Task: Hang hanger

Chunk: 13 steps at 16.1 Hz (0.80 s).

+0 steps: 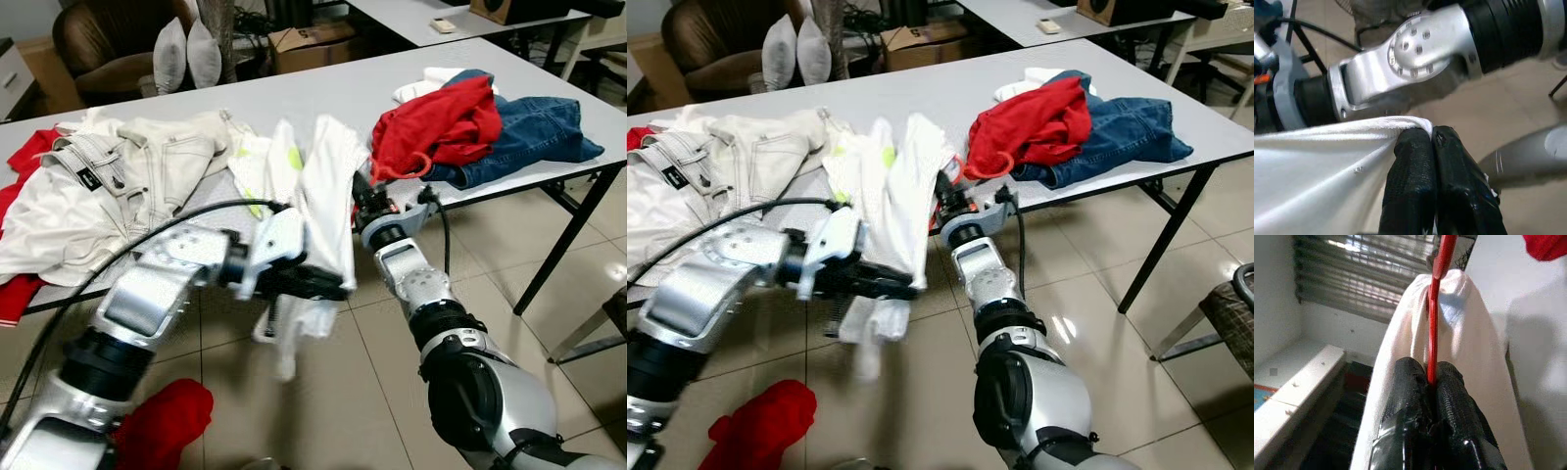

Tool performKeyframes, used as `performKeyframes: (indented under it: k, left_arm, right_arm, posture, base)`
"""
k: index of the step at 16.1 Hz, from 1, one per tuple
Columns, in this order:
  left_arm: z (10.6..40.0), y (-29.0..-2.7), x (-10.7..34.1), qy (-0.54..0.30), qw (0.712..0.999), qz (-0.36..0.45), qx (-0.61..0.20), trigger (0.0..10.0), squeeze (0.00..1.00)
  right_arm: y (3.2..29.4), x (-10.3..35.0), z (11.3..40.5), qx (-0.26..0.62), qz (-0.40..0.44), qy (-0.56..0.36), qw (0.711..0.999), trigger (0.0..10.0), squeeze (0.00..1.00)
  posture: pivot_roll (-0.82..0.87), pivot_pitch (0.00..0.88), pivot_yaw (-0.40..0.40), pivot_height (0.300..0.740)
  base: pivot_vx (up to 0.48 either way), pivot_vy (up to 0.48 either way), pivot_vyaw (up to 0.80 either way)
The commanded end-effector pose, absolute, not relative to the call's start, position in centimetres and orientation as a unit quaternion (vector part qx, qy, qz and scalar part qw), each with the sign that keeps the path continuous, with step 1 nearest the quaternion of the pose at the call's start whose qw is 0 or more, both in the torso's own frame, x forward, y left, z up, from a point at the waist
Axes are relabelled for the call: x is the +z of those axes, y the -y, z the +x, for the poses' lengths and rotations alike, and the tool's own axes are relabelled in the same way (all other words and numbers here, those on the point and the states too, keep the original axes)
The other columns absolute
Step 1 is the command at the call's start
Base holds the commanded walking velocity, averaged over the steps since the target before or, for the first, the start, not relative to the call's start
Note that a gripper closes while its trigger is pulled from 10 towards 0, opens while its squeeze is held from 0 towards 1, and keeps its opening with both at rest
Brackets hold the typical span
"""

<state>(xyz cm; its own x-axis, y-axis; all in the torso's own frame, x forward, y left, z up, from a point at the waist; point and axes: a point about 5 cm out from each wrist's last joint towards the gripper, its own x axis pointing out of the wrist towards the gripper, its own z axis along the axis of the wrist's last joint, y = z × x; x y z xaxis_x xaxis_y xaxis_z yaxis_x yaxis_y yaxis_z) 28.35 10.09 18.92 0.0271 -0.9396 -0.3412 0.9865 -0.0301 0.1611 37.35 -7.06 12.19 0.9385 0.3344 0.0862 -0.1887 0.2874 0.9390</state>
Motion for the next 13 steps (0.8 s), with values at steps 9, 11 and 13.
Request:
performKeyframes:
  k: [9,11,13]
  left_arm:
    - [31.8,-11.0,21.8,0.005,0.809,0.154,-0.567,0.0,0.00]
    - [32.3,-11.1,23.3,0.034,0.827,0.110,-0.551,0.0,0.00]
    - [31.5,-11.2,24.9,0.055,0.806,0.068,-0.586,0.0,0.00]
  right_arm:
    - [9.6,12.9,34.9,0.224,0.519,-0.090,0.820,10.0,0.00]
    - [10.5,12.9,33.6,0.236,0.536,-0.088,0.806,10.0,0.00]
    - [11.9,13.0,32.8,0.201,0.551,-0.077,0.806,10.0,0.00]
  posture:
    - [-0.14,0.000,0.137,0.740]
    - [-0.16,0.000,0.137,0.740]
    - [-0.18,0.000,0.137,0.740]
  base:
    - [0.000,0.000,0.00]
    - [0.000,0.000,0.00]
    - [0.000,0.000,0.00]
